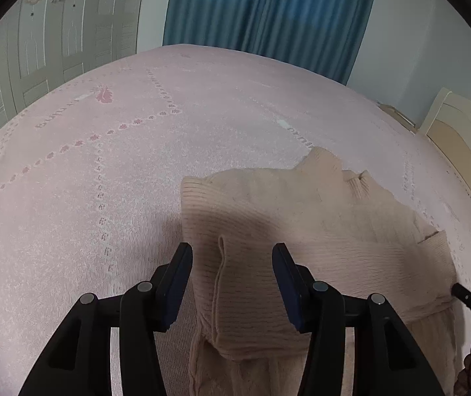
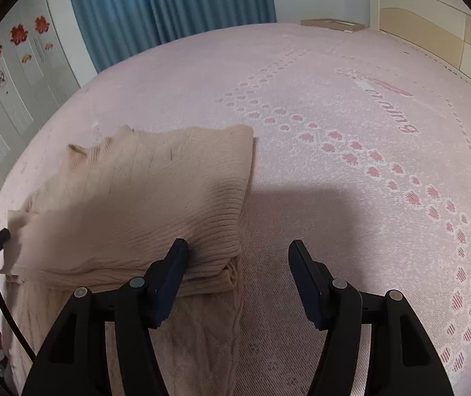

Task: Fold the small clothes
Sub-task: 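Move both tools toward the sweater hem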

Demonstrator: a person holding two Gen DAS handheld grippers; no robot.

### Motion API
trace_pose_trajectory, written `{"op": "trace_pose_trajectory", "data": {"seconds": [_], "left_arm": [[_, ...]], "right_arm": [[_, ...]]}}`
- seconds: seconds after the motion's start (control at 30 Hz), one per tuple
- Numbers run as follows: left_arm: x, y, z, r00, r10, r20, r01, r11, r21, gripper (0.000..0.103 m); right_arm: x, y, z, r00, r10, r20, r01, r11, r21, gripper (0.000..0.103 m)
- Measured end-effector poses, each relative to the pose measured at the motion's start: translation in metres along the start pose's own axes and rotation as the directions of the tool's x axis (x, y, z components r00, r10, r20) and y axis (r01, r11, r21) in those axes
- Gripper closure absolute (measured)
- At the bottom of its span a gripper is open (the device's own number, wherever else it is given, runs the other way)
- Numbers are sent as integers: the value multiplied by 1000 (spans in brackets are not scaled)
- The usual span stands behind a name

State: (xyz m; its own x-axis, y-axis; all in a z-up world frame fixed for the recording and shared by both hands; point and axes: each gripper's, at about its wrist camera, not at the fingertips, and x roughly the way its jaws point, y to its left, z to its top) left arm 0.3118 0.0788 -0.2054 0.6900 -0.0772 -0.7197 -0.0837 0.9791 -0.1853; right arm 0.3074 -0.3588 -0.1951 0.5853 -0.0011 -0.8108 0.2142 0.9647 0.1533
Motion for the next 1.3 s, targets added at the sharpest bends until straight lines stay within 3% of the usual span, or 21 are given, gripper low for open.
{"op": "trace_pose_trajectory", "data": {"seconds": [0.1,0.23,0.37,0.53,0.6,0.7,0.9,1.03,1.13,1.2,1.3], "left_arm": [[-13,-2,-11,1000,-12,19,12,1000,2,55],[-41,-11,-26,997,-5,78,-2,997,80,55],[-73,-4,-54,996,4,84,-11,997,78,55],[-113,16,-91,998,-46,48,46,999,15,56],[-125,18,-102,997,-55,52,54,998,18,56],[-141,22,-125,995,-88,37,87,996,12,56],[-163,25,-163,986,-168,-15,167,986,-7,60],[-167,19,-185,986,-163,-38,164,986,34,59],[-166,16,-189,974,-208,-94,212,977,31,59],[-169,10,-192,981,-183,-71,188,979,77,58],[-162,6,-196,979,-172,-107,182,980,86,58]], "right_arm": [[-15,-2,-5,1000,21,13,-21,1000,15,42],[-41,1,-10,998,24,59,-23,999,-24,47],[-80,2,-35,985,-2,173,11,998,-55,49],[-111,0,-73,995,-3,102,10,998,-67,63],[-123,-5,-92,997,1,79,3,999,-52,62],[-140,-12,-119,997,71,32,-71,997,-14,62],[-172,-6,-170,989,145,39,-143,989,-41,62],[-176,-2,-189,987,162,19,-161,986,-41,62],[-181,3,-195,985,174,17,-173,984,-50,61],[-179,7,-196,986,169,8,-168,983,-68,60],[-170,10,-197,990,136,-22,-138,988,-73,60]]}}
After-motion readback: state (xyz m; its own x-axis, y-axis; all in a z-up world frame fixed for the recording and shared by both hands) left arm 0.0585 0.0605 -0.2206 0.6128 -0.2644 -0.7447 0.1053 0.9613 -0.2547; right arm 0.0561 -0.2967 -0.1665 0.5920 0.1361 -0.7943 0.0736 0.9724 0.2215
